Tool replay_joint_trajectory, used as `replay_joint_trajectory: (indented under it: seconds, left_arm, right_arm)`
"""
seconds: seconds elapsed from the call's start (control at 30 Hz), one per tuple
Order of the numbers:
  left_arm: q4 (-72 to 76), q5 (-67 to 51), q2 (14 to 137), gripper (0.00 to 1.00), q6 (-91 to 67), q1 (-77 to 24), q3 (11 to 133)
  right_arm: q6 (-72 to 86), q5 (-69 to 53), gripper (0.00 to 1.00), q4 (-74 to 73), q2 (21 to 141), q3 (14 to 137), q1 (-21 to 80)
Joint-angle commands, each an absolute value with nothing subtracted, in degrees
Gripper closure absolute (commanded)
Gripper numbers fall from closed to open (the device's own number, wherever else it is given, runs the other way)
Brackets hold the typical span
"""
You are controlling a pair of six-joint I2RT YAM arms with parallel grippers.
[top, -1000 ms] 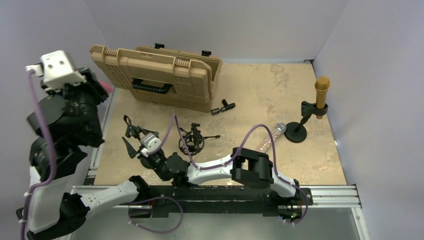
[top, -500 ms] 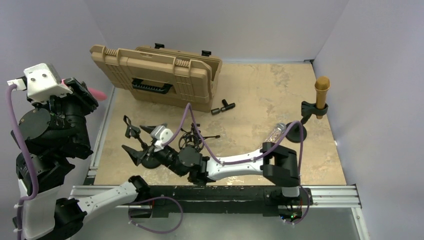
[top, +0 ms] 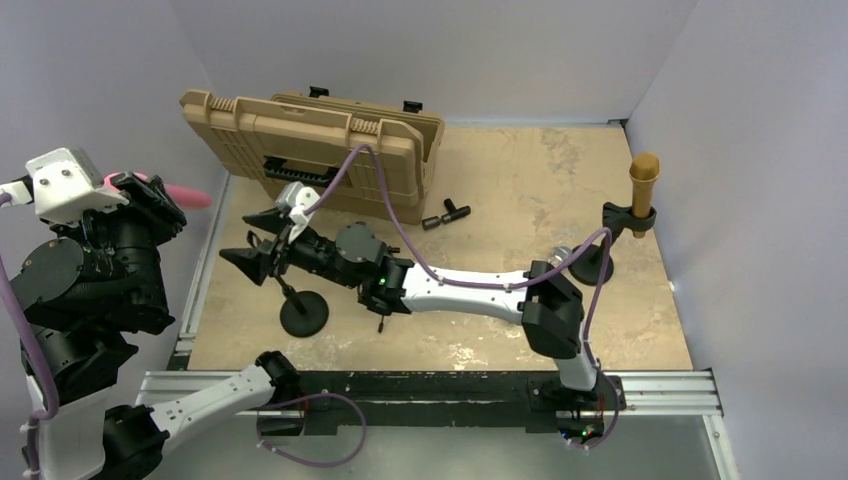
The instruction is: Remove the microphone from the stand
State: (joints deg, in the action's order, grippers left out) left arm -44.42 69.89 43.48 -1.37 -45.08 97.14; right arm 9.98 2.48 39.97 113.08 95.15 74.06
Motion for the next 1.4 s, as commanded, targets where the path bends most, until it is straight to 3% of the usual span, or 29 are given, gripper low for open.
replay_joint_trajectory:
  seconds: [0.0, 0.4, 0.77, 1.37]
  left_arm:
    - [-45.32, 69.42, 43.66, 1.0, -3.74, -45.25, 96.84]
    - [-49.08, 67.79, 43.38, 1.0, -7.12, -45.18, 96.89]
    - [-49.11, 67.02, 43.62, 1.0, -7.38, -45.18, 96.33]
    - [-50.53, 65.97, 44.2, 1.0, -8.89, -45.24, 95.89]
  right_arm:
    - [10.62, 0.69, 0.34, 33.45, 115.31, 101.14, 74.62]
    - [9.78, 9.15, 0.52, 29.22, 117.79, 103.74, 74.54]
    - [9.39, 14.64, 0.75, 26.46, 118.2, 98.76, 75.41]
    - [8.39, 20.48, 0.81, 19.02, 118.42, 90.04, 78.43]
